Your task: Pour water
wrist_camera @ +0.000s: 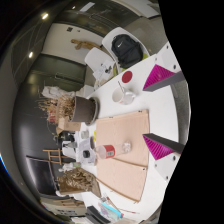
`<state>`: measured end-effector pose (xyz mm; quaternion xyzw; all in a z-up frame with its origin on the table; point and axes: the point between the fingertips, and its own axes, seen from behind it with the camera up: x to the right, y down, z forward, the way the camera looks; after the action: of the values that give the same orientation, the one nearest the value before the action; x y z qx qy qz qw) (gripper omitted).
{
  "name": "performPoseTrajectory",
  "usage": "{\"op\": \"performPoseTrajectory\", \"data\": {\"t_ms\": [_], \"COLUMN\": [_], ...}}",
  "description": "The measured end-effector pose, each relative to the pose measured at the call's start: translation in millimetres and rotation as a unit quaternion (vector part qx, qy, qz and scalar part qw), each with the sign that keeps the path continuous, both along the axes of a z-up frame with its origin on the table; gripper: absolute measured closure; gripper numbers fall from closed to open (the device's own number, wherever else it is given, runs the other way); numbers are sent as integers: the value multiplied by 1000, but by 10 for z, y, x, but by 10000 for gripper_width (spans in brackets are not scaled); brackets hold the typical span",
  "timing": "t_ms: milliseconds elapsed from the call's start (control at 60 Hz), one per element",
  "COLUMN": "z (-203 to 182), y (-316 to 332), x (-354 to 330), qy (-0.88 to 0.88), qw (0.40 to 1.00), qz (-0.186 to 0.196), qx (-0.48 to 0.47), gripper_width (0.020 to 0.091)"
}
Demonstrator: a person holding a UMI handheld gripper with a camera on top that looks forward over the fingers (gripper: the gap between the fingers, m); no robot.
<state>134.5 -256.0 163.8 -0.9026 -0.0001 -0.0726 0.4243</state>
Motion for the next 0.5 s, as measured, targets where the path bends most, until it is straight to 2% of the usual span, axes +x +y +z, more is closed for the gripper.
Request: {"op": "performPoseTrajectory", "data": {"t_ms": [100, 117, 150, 217, 500], "z": [-61, -19, -88, -140, -164], "y": [58, -8, 67, 119, 437], "x": [-332, -95, -474, -719, -1374], "qy": [-6, -6, -9, -12, 5], "qw": [1000, 1000, 1000, 1000, 998], "qz": [8, 12, 11, 19, 46], "qx": [-2, -1, 0, 4, 35], "gripper_width": [243, 243, 243, 244, 245]}}
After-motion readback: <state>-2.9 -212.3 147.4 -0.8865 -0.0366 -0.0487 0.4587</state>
